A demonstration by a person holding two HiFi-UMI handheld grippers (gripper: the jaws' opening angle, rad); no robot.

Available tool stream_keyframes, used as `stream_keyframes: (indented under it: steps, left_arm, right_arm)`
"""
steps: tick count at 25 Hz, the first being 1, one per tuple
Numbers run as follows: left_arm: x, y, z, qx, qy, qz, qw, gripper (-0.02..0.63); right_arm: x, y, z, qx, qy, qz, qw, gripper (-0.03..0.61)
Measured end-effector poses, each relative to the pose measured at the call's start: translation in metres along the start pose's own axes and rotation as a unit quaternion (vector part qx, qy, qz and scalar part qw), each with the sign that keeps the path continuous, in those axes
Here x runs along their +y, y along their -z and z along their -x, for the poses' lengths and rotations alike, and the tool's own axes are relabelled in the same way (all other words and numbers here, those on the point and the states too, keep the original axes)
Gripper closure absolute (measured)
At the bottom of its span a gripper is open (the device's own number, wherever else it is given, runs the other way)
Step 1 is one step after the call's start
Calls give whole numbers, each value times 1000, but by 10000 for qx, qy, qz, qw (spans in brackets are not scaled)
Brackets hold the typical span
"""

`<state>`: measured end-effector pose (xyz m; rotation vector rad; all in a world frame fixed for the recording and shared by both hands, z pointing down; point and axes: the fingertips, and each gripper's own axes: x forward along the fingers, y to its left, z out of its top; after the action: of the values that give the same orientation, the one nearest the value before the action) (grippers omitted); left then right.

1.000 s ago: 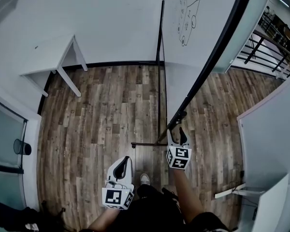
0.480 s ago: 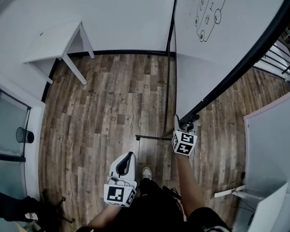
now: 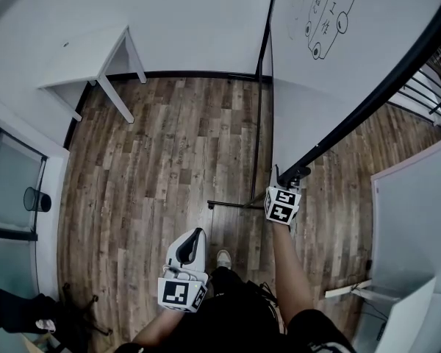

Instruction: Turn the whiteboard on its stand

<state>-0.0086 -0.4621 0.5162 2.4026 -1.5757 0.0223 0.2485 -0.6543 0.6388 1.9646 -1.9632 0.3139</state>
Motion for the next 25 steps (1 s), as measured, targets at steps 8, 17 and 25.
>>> stream_keyframes:
  steps: [8,17,25]
  left_arm:
    - [0,-10,35,-131,37,56,9999,595]
    - [-12,-3,103,-215,43,93,9997,595]
    - [-27,17,162,-361,98,26,9993,595]
  right_arm:
    - [9,3,27,-25,55,43,10000,445]
    - [38,25,97,-40,11,89,10000,445]
    - [58,49,135,-121,-73,11,9999,445]
